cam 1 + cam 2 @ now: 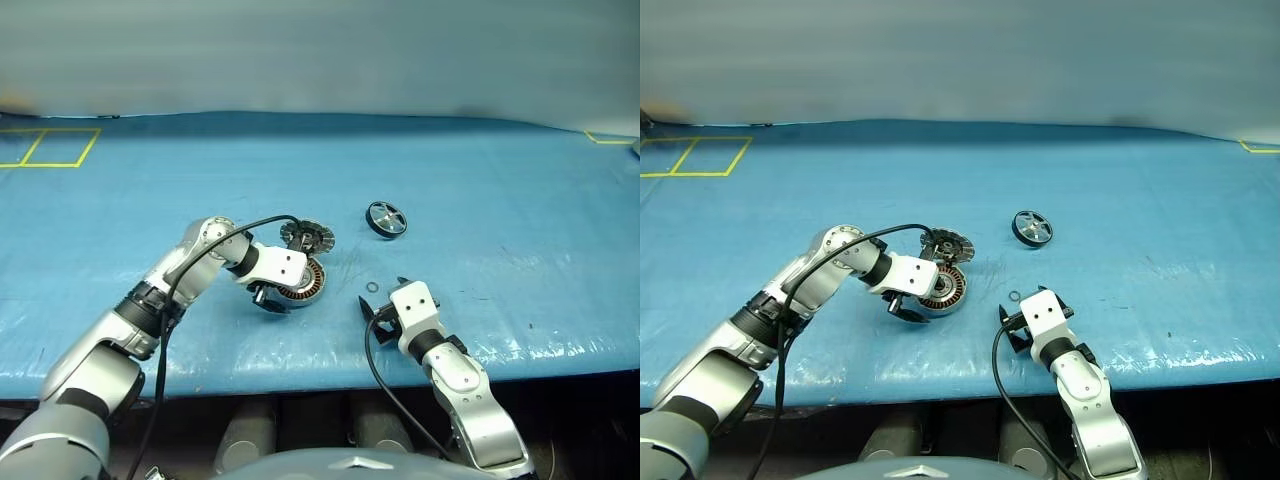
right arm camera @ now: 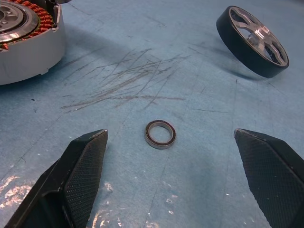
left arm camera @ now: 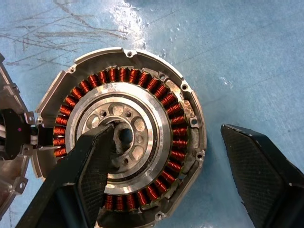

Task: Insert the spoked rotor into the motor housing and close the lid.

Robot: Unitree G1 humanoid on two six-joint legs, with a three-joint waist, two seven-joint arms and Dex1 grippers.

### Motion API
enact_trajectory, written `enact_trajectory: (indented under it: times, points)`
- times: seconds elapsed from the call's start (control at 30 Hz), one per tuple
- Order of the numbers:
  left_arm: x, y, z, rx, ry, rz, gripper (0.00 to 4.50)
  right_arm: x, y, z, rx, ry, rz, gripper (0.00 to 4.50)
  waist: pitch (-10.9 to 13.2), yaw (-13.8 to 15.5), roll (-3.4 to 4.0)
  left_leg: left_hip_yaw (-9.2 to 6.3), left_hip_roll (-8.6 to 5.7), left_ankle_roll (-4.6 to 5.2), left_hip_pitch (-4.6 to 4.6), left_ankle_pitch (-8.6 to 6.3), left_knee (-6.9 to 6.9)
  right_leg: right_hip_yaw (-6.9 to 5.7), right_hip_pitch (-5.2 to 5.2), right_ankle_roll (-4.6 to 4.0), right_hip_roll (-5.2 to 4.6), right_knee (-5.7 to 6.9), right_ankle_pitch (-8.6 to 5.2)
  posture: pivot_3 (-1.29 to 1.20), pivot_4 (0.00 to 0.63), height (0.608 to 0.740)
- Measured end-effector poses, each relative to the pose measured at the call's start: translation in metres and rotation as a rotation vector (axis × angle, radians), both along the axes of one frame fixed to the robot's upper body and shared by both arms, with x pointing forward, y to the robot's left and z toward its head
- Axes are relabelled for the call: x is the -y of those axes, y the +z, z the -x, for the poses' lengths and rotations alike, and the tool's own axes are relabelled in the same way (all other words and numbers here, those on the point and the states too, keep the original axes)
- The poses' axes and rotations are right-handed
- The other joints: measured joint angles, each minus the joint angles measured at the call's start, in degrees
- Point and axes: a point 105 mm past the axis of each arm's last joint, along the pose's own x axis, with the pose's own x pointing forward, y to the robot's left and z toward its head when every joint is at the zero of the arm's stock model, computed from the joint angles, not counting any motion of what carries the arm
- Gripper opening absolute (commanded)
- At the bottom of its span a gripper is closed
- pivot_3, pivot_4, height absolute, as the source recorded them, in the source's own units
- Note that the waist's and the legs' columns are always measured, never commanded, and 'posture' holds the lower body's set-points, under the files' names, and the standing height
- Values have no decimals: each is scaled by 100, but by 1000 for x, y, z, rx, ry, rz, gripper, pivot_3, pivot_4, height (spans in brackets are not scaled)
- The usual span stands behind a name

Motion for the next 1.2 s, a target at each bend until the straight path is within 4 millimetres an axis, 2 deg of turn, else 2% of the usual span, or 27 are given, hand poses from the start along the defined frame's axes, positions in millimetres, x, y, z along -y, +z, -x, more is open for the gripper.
enact_trajectory:
  times: [0.03,0.17,0.23,0.6,0.87,1.2]
  points:
    - [1,0,0,2,-1,-1,3831,0,0,0,0,0,0,4500,0,2,0,0,0,0,1,0,0,0,1,0,0,0,0,0,150,740]
    - [2,-1,-2,16,2,-1,2550,0,0,0,1,0,1,4500,-1,14,-1,-1,-1,0,1,0,1,0,3,0,-1,-1,0,0,150,740]
    - [1,-1,-2,28,-1,-10,2177,1,0,0,0,-2,2,4500,-8,16,11,0,-3,1,8,-1,-1,0,10,0,-3,-3,0,0,150,740]
    - [9,-5,-11,50,69,13,2177,0,0,0,1,-4,-1,4500,-15,45,23,-4,-4,4,24,3,14,-4,17,4,-18,-5,0,0,150,740]
    - [21,1,-12,-94,243,98,2177,-1,0,0,1,-8,-14,4500,-16,45,24,-6,-8,10,11,4,8,-8,7,7,-14,-10,1,0,150,740]
    - [33,3,-7,-140,232,142,2177,-1,0,0,-1,-8,-11,4500,-14,40,22,-6,-8,12,1,2,3,-5,23,13,-13,-11,-3,0,150,740]
